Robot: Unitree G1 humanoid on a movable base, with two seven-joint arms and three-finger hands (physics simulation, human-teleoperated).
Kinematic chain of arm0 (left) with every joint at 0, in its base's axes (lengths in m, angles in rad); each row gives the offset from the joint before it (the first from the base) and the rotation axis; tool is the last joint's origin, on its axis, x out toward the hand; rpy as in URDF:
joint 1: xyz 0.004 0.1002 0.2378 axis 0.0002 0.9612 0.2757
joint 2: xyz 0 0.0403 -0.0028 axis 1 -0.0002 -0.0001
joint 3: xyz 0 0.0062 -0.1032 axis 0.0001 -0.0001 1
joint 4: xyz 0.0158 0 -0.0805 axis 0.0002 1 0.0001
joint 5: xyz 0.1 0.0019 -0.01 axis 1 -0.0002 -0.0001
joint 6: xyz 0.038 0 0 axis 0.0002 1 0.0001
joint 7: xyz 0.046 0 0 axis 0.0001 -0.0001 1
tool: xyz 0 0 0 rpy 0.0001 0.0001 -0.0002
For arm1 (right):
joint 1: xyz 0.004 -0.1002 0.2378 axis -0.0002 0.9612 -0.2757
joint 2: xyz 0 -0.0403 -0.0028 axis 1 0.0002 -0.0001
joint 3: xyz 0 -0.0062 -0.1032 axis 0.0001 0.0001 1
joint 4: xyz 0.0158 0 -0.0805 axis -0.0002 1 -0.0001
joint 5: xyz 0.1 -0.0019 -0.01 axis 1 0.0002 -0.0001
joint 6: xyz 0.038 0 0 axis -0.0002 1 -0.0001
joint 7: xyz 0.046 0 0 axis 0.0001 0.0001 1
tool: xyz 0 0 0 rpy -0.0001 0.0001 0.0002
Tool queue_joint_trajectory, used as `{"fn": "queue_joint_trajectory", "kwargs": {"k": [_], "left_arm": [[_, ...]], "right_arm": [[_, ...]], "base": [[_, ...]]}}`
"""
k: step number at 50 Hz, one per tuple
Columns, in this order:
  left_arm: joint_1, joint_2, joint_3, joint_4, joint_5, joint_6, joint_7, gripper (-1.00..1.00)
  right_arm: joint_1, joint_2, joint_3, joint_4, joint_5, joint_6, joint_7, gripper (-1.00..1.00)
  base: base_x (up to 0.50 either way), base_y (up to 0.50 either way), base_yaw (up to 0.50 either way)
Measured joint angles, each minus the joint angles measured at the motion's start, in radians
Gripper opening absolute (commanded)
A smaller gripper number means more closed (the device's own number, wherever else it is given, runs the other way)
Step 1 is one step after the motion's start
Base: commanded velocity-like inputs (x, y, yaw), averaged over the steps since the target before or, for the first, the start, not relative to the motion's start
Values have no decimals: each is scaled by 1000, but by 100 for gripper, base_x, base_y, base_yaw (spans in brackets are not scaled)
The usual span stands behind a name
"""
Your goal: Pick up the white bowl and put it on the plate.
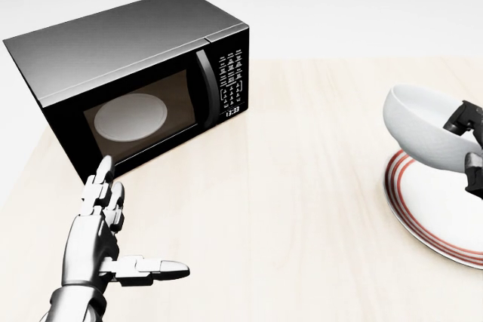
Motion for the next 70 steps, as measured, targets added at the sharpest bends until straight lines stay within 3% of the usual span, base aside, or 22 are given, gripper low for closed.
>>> {"fn": "queue_joint_trajectory", "kwargs": {"k": [32,50,70], "left_arm": [[2,0,-1,0,0,-1,1,100],[-1,0,1,6,-1,-3,2,100],[2,0,0,0,-3,-2,0,100]], "right_arm": [[-12,-19,-3,23,-11,0,-53,-100],[-76,-46,23,159,-11,0,-125,-100],[-206,-67,98,464,-2,0,-272,-100]], "base": [[0,0,0],[0,0,0],[0,0,0]]}}
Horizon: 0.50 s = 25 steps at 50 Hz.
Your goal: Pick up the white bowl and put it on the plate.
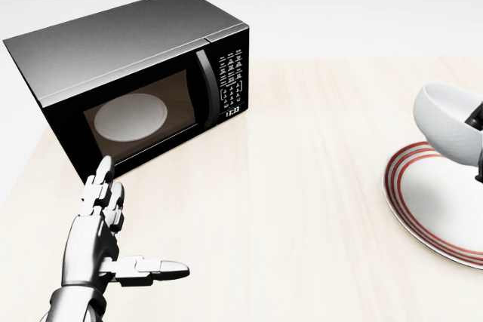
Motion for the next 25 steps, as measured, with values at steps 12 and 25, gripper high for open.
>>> {"fn": "queue_joint_trajectory", "kwargs": {"k": [12,25], "left_arm": [[-1,0,0,1,0,-1,-1,100],[-1,0,0,2,-1,-2,-1,100]], "right_arm": [[-66,-10,37,138,3,0,-60,-100],[-108,-18,64,244,3,0,-108,-100]], "base": [[0,0,0],[0,0,0]]}}
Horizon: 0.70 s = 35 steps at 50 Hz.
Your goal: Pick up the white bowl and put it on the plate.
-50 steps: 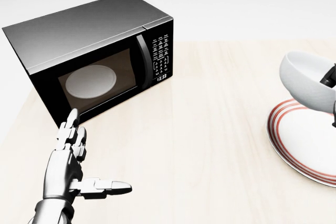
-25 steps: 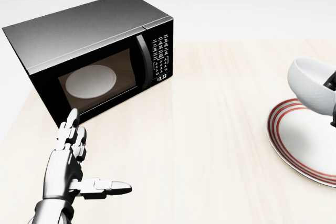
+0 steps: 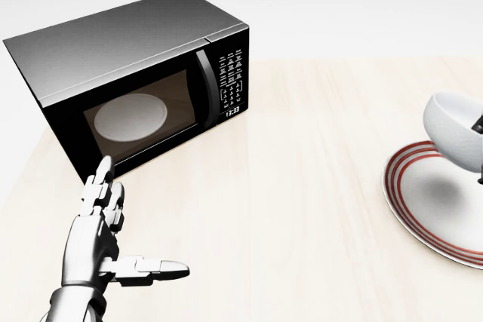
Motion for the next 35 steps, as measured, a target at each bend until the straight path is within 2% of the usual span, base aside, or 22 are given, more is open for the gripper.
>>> {"fn": "queue_joint_trajectory", "kwargs": {"k": [17,35], "left_arm": [[-1,0,0,0,0,1,1,100],[0,0,0,0,0,0,0,100]], "right_arm": [[-31,-9,24,101,-3,0,-47,-100],[-16,-16,28,111,-7,0,-52,-100]], "base": [[0,0,0],[0,0,0]]}}
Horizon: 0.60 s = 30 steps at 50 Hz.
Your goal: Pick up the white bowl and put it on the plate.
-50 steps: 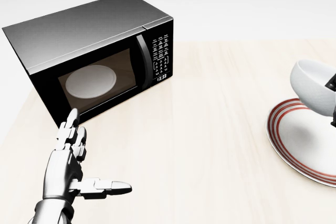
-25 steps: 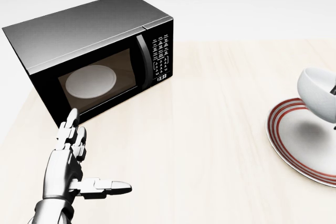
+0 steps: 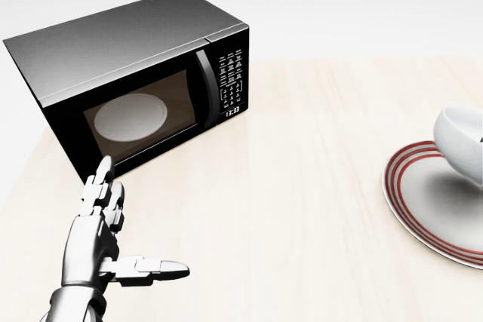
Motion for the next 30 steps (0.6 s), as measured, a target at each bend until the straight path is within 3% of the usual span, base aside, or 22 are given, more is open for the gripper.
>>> {"fn": "queue_joint_trajectory", "kwargs": {"k": [30], "left_arm": [[0,0,0,1,0,-1,0,100]], "right_arm": [[9,-1,5,15,-13,0,-3,-100]], "base": [[0,0,0]]}}
